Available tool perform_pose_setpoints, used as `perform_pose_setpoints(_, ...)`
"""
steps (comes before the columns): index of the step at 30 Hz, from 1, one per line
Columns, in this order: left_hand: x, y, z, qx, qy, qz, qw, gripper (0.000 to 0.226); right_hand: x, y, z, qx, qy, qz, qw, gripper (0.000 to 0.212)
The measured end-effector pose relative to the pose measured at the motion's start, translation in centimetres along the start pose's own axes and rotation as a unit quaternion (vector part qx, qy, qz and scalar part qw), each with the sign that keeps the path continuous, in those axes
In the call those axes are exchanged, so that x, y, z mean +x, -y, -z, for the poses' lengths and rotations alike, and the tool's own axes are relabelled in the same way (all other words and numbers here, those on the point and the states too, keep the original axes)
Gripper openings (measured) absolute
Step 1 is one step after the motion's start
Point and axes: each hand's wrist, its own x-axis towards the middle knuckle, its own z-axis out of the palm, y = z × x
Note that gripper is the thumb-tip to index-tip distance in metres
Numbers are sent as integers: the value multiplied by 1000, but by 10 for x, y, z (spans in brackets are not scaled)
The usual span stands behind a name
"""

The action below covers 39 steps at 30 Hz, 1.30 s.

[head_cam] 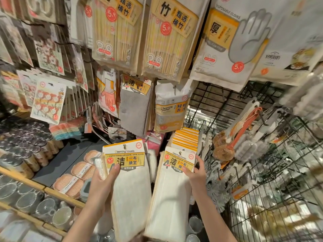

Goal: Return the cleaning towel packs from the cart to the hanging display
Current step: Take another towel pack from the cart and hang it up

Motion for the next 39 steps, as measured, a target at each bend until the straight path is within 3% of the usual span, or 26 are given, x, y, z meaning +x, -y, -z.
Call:
perform_pose_setpoints(11,7,-5,-8,39,-42,-11,998,13,53,-25,1,-40,-70,-4,997,62)
perform_pose_setpoints(17,4,-12,-15,43,-61,-7,997,13,67,-26,-5,-175,-122,52,976,47)
perform_pose_setpoints(20,-3,-22,-19,46,-63,12,997,25,67,-31,-4,-239,-97,98,961,31)
perform_pose_setpoints(23,-7,-30,-25,55,-60,32,996,34,69,-34,-3,-268,-85,103,954,31)
perform_pose_setpoints(31,-4,-22,-26,16,-17,28,999,16,73,-32,-1,-290,-64,98,950,38)
perform_pose_setpoints(39,-1,-10,-24,-21,9,17,1000,23,62,-34,9,-309,-2,81,948,33)
